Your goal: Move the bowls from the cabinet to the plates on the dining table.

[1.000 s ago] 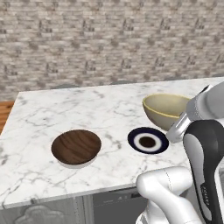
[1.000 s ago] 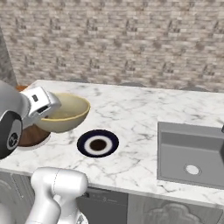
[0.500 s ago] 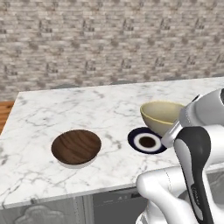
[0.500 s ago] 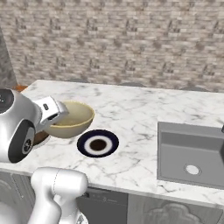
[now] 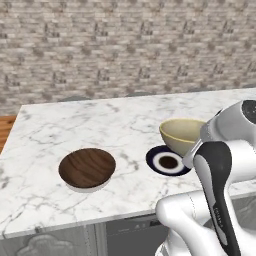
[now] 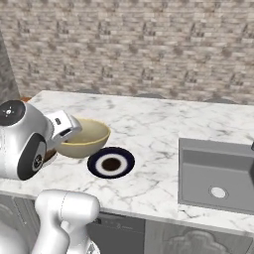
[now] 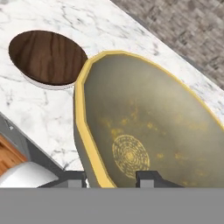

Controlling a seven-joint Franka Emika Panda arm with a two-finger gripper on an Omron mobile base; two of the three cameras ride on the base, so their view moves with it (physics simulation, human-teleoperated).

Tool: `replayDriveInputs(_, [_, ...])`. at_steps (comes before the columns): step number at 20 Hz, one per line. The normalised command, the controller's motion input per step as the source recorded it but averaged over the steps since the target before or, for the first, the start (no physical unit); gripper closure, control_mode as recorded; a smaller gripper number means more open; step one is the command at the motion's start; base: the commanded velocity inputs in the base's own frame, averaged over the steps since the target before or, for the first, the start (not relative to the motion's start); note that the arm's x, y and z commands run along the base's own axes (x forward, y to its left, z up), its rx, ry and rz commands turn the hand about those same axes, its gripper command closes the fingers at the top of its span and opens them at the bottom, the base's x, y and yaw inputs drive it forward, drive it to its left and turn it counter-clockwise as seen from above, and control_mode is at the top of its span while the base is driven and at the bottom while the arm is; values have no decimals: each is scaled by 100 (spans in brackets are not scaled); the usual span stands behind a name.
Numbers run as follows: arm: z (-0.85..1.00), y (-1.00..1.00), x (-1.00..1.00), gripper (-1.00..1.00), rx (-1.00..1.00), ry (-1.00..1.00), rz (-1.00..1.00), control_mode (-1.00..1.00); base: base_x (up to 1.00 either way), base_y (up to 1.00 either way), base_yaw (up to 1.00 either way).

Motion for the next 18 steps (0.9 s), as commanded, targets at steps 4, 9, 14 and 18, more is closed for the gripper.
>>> replayDriveInputs(4, [-20,-7,7,100,-2,0,0,-100,0,0,0])
replayDriveInputs(9, [-31,-6,11,100,0,0,0,-100,0,0,0])
replayDriveInputs(14, [-33,0,17,100,0,0,0,-100,0,0,0])
replayDriveInputs(18, [-29,0,24,100,0,0,0,-100,0,0,0])
